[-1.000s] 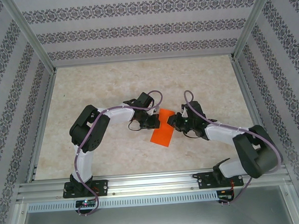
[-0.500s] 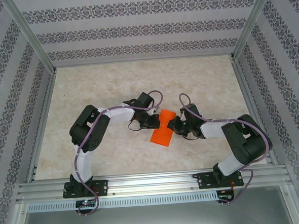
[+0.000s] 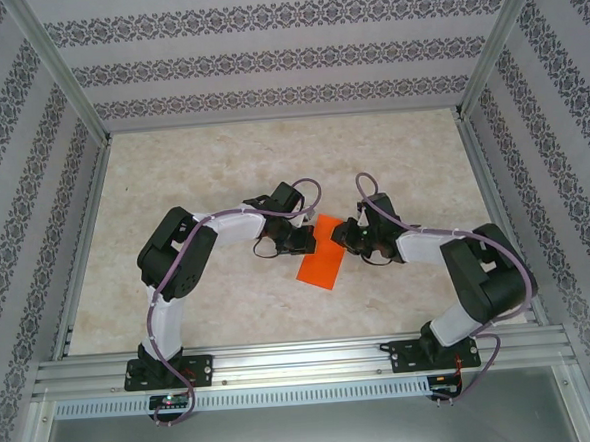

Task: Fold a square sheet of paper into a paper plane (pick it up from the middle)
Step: Fold the square sheet of paper in half at the center of the table.

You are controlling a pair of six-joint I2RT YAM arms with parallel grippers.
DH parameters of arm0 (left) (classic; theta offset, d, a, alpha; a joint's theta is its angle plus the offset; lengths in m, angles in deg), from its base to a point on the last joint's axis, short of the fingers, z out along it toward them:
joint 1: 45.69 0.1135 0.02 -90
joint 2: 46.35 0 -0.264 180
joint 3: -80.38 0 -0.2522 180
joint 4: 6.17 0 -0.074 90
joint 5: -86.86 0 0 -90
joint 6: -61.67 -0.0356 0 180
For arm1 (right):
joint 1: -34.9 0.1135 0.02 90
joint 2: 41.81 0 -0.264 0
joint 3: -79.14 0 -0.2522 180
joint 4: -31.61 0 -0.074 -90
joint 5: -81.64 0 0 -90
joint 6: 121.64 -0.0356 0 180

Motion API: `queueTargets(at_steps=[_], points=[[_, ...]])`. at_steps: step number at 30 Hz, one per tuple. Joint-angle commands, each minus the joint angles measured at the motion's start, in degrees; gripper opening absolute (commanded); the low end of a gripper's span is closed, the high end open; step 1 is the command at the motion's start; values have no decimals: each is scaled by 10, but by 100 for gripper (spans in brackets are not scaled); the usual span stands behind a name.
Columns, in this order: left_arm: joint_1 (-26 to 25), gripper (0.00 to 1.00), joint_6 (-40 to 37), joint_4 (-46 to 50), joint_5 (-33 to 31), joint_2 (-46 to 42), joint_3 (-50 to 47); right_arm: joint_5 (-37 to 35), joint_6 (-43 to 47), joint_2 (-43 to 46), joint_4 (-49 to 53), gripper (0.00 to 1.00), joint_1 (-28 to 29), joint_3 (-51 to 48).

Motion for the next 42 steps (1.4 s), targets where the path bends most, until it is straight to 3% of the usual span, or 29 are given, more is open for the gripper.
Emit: queueTargets(at_steps=[1,13,24,34,42], points=[[-13,0,-17,54,-40,36,-17,-13,17,-27,-6,20,-4,-5],[-13,0,-20,55,-46,33,-21,14,22,7,22,21,-18,47],[-13,0,-20,56,-46,34,-18,-2,28,-84,3,20,-26,36],[-13,0,-23,61,-52,30,-25,12,49,-28,73,21,-42,106],[-13,0,-23,65,-51,30,-14,10,58,-96,68,20,-54,111]])
